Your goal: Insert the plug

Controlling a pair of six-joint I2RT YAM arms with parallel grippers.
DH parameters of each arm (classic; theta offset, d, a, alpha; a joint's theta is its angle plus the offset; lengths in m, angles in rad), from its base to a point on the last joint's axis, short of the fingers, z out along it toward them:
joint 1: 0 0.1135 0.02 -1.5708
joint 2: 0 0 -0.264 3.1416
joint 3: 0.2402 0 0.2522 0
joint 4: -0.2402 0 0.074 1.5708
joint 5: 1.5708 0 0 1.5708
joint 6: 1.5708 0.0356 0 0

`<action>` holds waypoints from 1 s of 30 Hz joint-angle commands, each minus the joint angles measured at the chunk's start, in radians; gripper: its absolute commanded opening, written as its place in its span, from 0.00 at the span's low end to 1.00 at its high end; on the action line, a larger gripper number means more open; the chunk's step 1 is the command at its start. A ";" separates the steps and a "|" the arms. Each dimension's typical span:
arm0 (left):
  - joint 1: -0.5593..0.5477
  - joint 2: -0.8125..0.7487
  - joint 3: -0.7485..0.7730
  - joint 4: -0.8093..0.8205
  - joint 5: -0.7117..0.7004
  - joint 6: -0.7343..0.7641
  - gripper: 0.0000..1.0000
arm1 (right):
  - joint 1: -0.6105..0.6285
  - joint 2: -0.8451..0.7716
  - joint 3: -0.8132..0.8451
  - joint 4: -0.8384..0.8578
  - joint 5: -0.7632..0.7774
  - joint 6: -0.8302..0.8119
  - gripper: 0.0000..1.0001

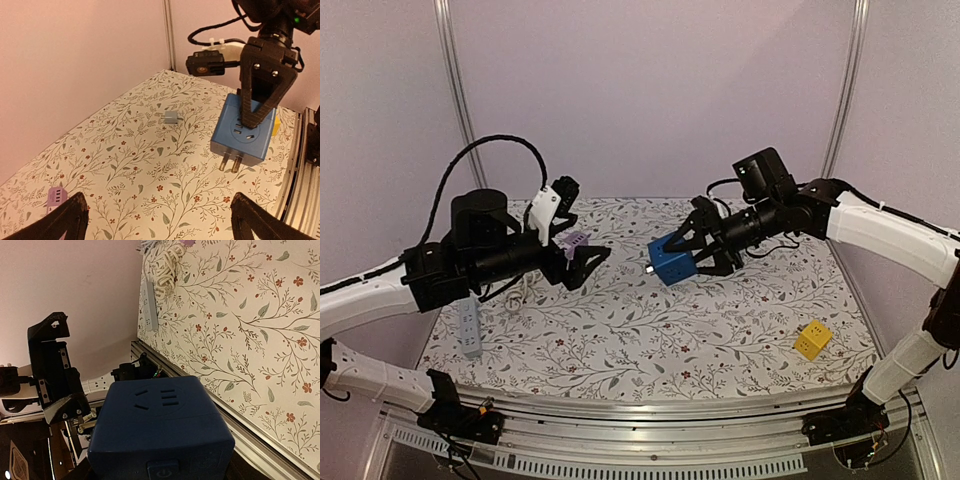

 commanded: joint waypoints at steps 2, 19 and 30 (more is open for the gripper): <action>0.066 0.027 -0.002 -0.106 -0.124 -0.063 1.00 | 0.003 0.034 0.076 -0.041 0.066 -0.064 0.00; 0.380 0.381 0.235 -0.334 -0.131 -0.108 1.00 | 0.003 0.014 0.117 -0.197 0.228 -0.154 0.00; 0.532 0.483 0.308 -0.572 -0.318 -0.344 0.99 | 0.003 0.016 0.153 -0.305 0.288 -0.202 0.00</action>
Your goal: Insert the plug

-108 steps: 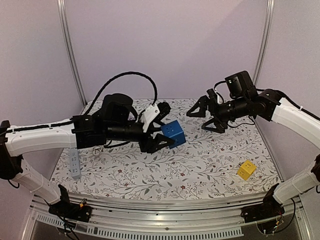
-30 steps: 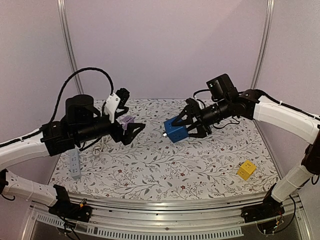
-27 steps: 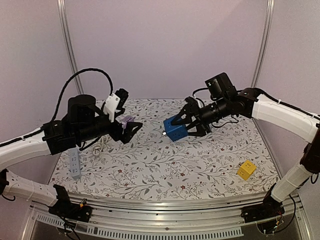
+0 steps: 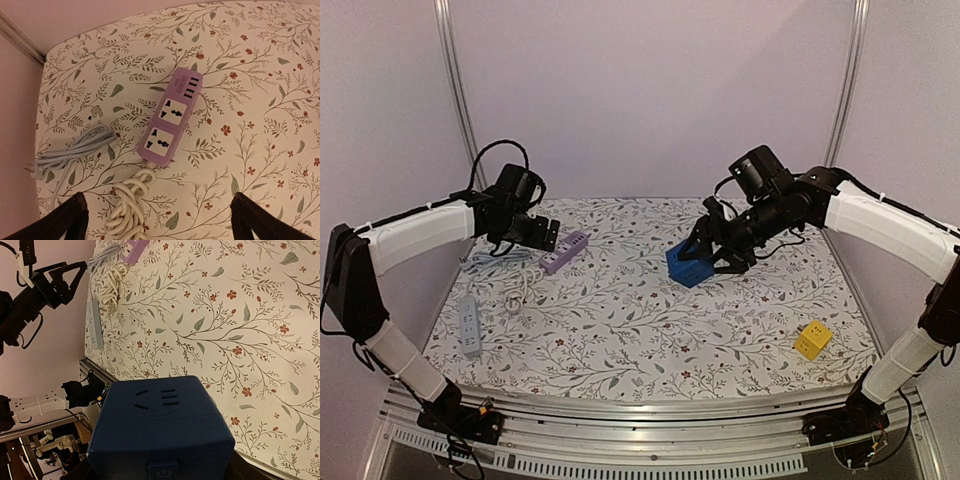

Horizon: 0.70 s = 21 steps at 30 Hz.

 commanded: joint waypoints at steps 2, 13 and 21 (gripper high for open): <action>0.087 -0.022 -0.038 -0.179 -0.113 -0.206 1.00 | 0.003 -0.011 0.067 -0.082 0.048 -0.060 0.00; 0.334 -0.146 -0.219 -0.276 -0.200 -0.405 1.00 | 0.003 0.046 0.104 -0.125 0.044 -0.108 0.00; 0.471 -0.155 -0.310 -0.248 -0.125 -0.427 0.99 | 0.004 0.056 0.101 -0.141 0.050 -0.124 0.00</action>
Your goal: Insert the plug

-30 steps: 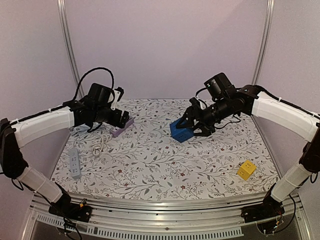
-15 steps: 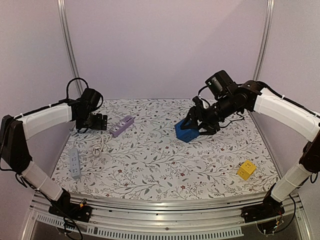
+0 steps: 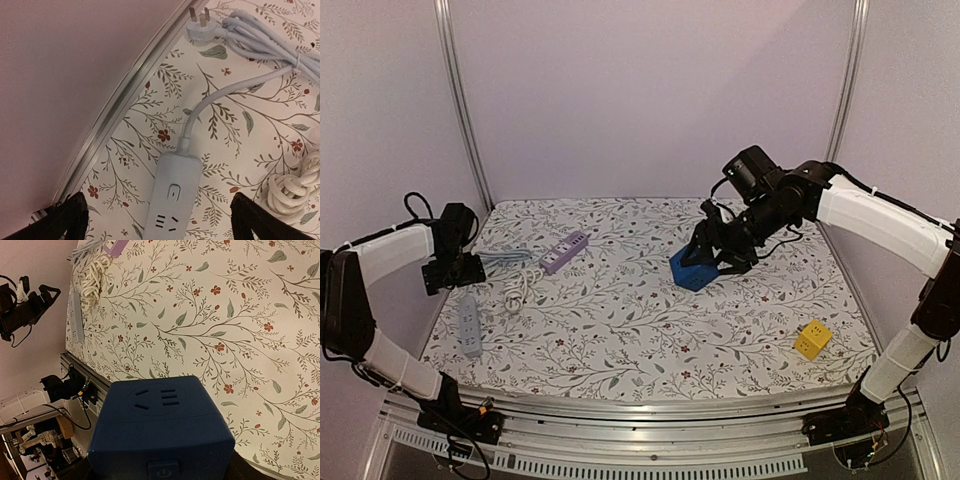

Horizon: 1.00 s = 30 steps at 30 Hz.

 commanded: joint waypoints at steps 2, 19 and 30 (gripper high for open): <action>0.082 -0.011 -0.063 0.025 0.066 -0.021 0.99 | 0.003 0.001 0.025 -0.021 0.010 -0.026 0.00; 0.187 0.091 -0.181 0.275 0.314 0.135 0.89 | 0.004 -0.058 -0.028 -0.036 0.031 -0.032 0.00; 0.187 0.122 -0.180 0.297 0.351 0.163 0.77 | 0.004 -0.056 -0.031 -0.033 0.032 -0.037 0.00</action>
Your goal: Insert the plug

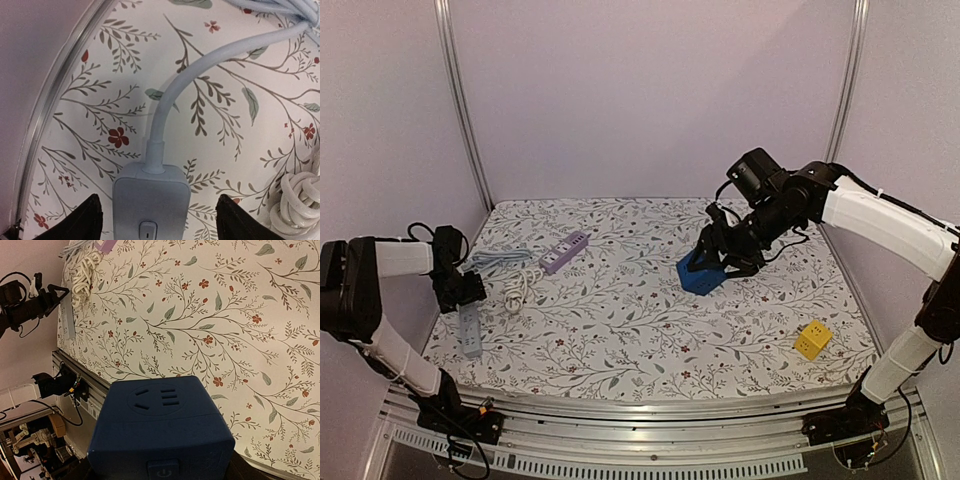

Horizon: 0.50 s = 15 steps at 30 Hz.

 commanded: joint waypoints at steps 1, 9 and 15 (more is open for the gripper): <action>0.010 0.029 -0.003 0.020 0.036 0.018 0.76 | 0.003 -0.029 -0.011 0.010 0.004 -0.012 0.00; 0.010 0.054 0.014 0.003 0.066 0.017 0.64 | 0.003 -0.030 -0.012 0.017 0.005 -0.011 0.00; 0.011 0.059 0.021 0.006 0.075 0.032 0.49 | 0.004 -0.027 -0.012 0.019 0.001 -0.010 0.00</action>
